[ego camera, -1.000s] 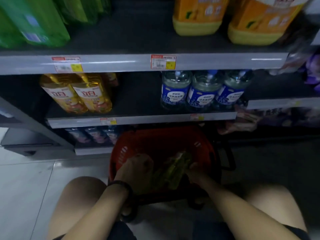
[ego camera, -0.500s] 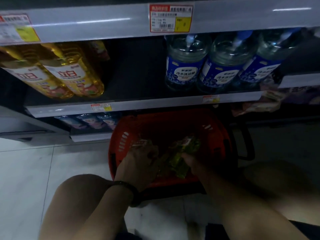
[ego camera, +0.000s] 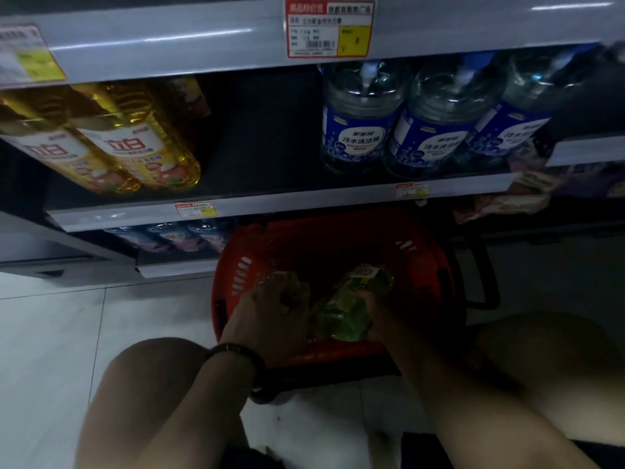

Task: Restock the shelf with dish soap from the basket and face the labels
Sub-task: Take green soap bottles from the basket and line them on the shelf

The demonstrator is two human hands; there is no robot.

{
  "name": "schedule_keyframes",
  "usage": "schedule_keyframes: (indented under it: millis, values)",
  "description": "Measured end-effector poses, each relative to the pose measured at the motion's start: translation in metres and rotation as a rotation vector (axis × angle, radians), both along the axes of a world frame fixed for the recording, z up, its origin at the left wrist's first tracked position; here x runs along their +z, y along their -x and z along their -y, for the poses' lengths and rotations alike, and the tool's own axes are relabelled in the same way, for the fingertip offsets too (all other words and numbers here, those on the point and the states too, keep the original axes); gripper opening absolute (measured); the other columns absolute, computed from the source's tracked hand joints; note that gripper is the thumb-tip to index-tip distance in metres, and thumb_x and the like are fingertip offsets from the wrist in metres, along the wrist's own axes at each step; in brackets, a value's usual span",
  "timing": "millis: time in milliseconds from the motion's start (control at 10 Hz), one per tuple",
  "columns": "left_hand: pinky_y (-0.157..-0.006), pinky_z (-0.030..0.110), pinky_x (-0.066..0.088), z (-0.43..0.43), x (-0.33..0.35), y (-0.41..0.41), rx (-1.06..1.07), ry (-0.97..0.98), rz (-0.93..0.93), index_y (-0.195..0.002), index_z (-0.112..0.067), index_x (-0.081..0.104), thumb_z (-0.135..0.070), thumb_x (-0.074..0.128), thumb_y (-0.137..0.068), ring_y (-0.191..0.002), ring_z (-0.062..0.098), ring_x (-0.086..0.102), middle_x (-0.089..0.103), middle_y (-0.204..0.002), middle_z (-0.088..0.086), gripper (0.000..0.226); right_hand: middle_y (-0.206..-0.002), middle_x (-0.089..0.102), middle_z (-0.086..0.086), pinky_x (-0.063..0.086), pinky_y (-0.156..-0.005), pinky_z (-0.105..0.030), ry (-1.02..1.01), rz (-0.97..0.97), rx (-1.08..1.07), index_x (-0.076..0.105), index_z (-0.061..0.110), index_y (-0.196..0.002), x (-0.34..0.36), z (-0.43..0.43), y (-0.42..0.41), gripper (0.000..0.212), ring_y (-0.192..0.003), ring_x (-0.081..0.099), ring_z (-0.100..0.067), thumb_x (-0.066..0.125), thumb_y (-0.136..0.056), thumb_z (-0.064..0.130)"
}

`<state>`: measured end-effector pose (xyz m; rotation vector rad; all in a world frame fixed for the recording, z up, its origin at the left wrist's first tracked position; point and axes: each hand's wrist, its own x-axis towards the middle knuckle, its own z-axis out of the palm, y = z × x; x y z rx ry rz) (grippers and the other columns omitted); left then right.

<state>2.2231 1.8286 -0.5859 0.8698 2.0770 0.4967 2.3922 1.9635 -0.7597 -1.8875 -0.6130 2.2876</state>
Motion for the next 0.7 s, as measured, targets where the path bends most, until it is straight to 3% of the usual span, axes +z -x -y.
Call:
schedule_keyframes:
  millis: [100,200,300,400,500,600,700]
  values:
    - [-0.085,0.037,0.059,0.003,-0.005,0.005,0.039,0.010,0.006,-0.111,-0.041,0.064,-0.057,0.061,-0.098,-0.093,0.012,0.070,0.070,-0.102,-0.014,0.022,-0.135,0.068,-0.023,0.064,-0.083,-0.050,-0.004,0.000,-0.040,0.056,0.005,-0.146,-0.009,0.001,-0.003,0.048,-0.119,0.069,-0.043,0.068,-0.103,0.022]
    - [-0.086,0.034,0.050,0.006,-0.002,0.004,0.056,0.053,0.015,-0.114,-0.035,0.065,-0.051,0.063,-0.100,-0.094,0.014,0.064,0.067,-0.102,-0.012,0.021,-0.131,0.072,-0.024,0.064,-0.080,-0.052,-0.017,0.022,0.002,0.064,0.007,-0.139,0.021,0.010,-0.004,0.049,-0.117,0.072,-0.043,0.079,-0.095,0.022]
    - [-0.092,0.037,0.049,0.009,0.010,-0.003,0.119,0.036,0.143,-0.095,-0.034,0.057,-0.037,0.062,-0.104,-0.094,0.020,0.063,0.065,-0.101,-0.005,0.010,-0.119,0.077,-0.022,0.066,-0.073,-0.046,-0.042,-0.056,0.060,0.070,0.011,-0.126,0.075,0.033,-0.006,0.033,-0.104,0.077,-0.038,0.080,-0.094,0.014]
    - [-0.101,0.046,0.054,0.016,0.011,-0.011,0.193,0.039,0.238,-0.107,-0.033,0.065,-0.051,0.068,-0.092,-0.105,0.029,0.068,0.071,-0.113,0.005,0.024,-0.114,0.079,-0.020,0.065,-0.071,-0.044,-0.122,-0.109,0.091,0.072,0.014,-0.122,0.110,0.055,-0.004,0.035,-0.098,0.078,-0.037,0.081,-0.090,0.006]
    - [-0.100,0.053,0.057,0.023,-0.017,-0.014,0.145,0.000,0.294,-0.129,-0.041,0.063,-0.080,0.065,-0.065,-0.111,0.028,0.070,0.072,-0.125,0.000,0.075,-0.115,0.080,-0.009,0.066,-0.077,-0.043,-0.391,-0.021,0.163,0.076,0.033,-0.110,0.137,0.082,0.000,0.029,-0.098,0.078,-0.027,0.085,-0.090,0.014]
    - [-0.103,0.053,0.056,0.030,0.001,-0.030,0.219,-0.115,0.399,-0.137,-0.054,0.052,-0.081,0.077,-0.058,-0.116,0.018,0.069,0.070,-0.129,-0.012,0.088,-0.126,0.076,0.002,0.060,-0.100,-0.045,-0.744,0.177,0.355,0.067,0.047,-0.117,0.159,0.108,0.003,0.019,-0.114,0.075,-0.024,0.072,-0.099,0.044]
    - [-0.101,0.041,0.057,0.041,0.025,-0.043,0.251,-0.299,0.458,-0.151,-0.047,0.037,-0.062,0.089,-0.062,-0.114,0.010,0.069,0.068,-0.130,-0.013,0.104,-0.128,0.073,0.004,0.056,-0.101,-0.037,-0.989,0.297,0.501,0.061,0.034,-0.131,0.188,0.124,0.010,0.035,-0.119,0.072,-0.024,0.068,-0.098,0.038]
